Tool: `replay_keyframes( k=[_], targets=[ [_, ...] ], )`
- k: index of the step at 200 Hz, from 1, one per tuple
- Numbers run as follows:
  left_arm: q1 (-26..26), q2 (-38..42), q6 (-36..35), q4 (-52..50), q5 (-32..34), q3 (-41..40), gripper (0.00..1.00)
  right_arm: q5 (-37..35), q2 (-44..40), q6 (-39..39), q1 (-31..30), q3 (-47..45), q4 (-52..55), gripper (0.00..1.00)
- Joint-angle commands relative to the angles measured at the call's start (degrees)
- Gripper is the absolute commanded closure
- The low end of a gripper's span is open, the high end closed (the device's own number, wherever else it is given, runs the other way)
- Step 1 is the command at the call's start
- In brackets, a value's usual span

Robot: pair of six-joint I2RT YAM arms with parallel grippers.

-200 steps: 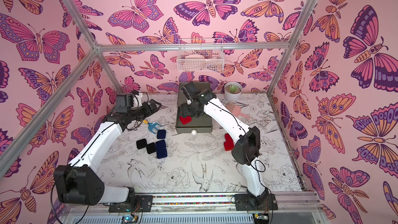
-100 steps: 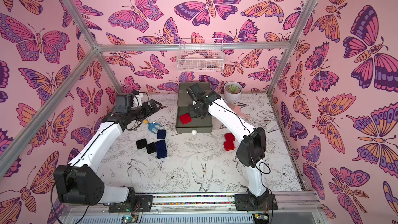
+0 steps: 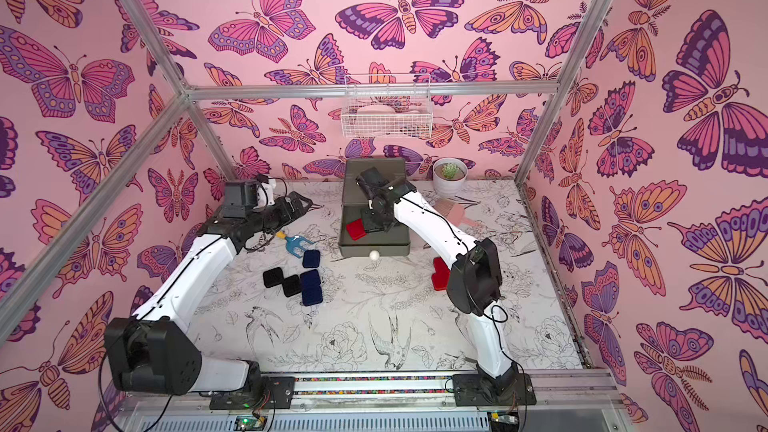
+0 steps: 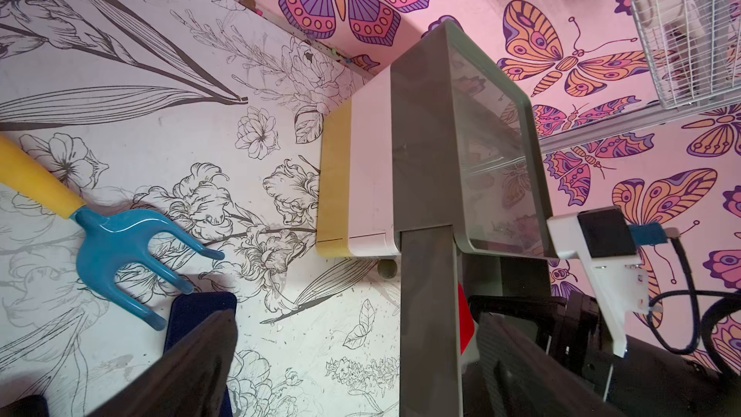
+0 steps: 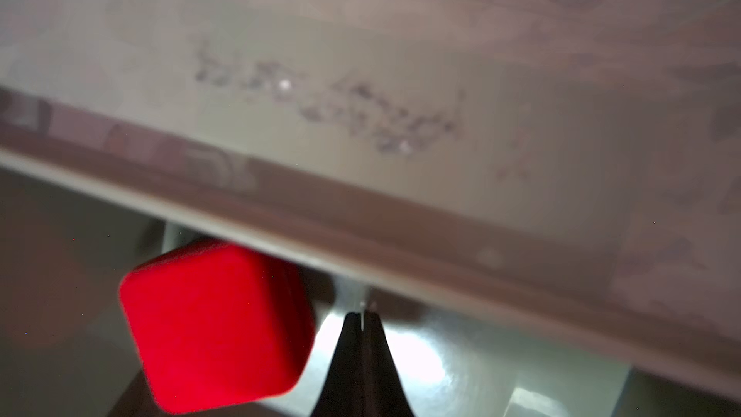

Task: Place the brooch boxes into the drawer by color
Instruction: Adjust the brooch box in the drawer.

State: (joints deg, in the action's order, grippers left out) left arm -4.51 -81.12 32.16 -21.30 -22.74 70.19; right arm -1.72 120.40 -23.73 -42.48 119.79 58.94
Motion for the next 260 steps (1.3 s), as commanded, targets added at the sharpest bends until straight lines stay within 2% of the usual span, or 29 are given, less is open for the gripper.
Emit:
replay_keyframes(
  k=[1,104,147,167,178,194,225,260],
  targets=[
    [0.4,-0.8,-0.4,-0.5,-0.8,0.3,0.00,2.1,0.2,-0.1,-0.4,1.2,0.7,1.00],
    [0.5,-1.2,-0.5,-0.5,-1.0,0.4,0.00,7.2,-0.2,-1.8,-1.1,1.1,0.4,1.00],
    [0.5,-1.2,-0.6,-0.5,-1.1,0.3,0.00,6.4,-2.1,-1.9,-0.9,-0.1,0.1,1.00],
    [0.5,-1.2,-0.6,-0.5,-1.0,0.3,0.00,3.3,-5.2,-0.4,-0.4,-0.6,-0.9,0.89],
    [0.5,-1.3,-0.7,-0.5,-0.9,0.3,0.00,0.8,-7.1,0.5,-0.2,-0.6,-1.3,0.78],
    [0.5,-1.5,-1.2,-0.5,-0.7,0.8,0.00,-1.8,-9.7,2.3,0.2,-0.5,-2.0,0.69],
    [0.7,-1.9,-3.4,-0.8,0.7,1.7,0.00,-9.2,-14.9,2.3,1.8,-1.0,-0.2,0.42],
    [2.1,-2.7,-5.6,-0.7,-1.0,2.9,0.00,-11.9,-25.3,-0.3,9.5,-12.6,0.1,0.32]
  ],
)
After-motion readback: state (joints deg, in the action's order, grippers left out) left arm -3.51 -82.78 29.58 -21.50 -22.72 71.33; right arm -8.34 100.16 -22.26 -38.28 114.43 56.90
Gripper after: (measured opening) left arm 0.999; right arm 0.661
